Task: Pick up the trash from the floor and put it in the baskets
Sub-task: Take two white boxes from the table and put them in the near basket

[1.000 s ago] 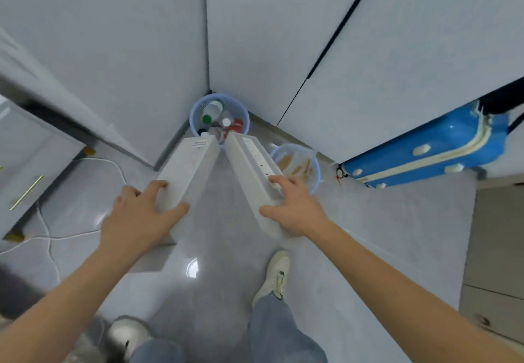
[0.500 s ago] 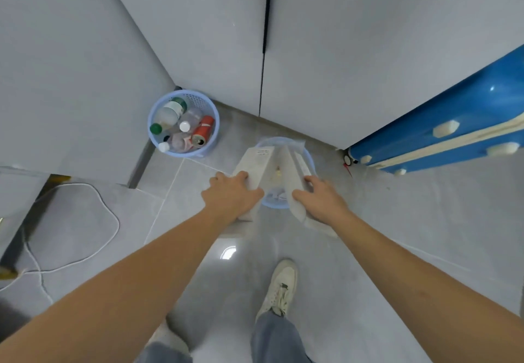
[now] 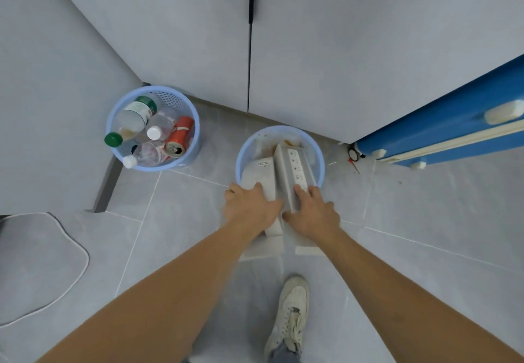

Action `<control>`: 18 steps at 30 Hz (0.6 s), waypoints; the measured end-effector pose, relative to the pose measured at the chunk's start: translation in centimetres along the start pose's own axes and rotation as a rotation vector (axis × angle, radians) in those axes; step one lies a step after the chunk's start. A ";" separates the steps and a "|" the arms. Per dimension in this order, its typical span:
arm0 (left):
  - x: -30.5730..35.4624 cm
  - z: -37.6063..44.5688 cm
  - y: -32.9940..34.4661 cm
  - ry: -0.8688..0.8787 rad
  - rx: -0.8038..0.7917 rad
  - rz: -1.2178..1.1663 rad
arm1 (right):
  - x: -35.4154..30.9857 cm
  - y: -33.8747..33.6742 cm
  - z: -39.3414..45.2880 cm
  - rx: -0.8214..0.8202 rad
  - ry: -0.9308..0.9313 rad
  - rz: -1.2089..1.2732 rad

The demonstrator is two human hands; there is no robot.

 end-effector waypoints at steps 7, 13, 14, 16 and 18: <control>3.5 4.7 -1.1 0.070 0.031 0.290 | 0.4 -1.0 3.1 -0.007 -0.046 -0.111; 3.6 5.7 1.4 0.169 0.145 0.423 | 1.6 2.0 6.7 -0.095 0.042 0.150; 3.7 5.8 1.5 0.175 0.163 0.430 | 1.7 2.6 7.2 -0.083 0.047 0.173; 3.9 6.2 1.7 0.186 0.199 0.455 | 1.8 3.4 7.9 -0.049 0.036 0.175; 4.0 6.3 1.9 0.202 0.222 0.480 | 1.8 3.8 8.4 -0.039 0.029 0.167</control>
Point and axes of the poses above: each hand's wrist, its own z-axis towards the middle knuckle, its own y-axis out of the palm, x = y × z, the point moved 5 cm from there along z, towards the middle knuckle, and after that the axes turned 8 degrees about z, right-handed, at the moved point
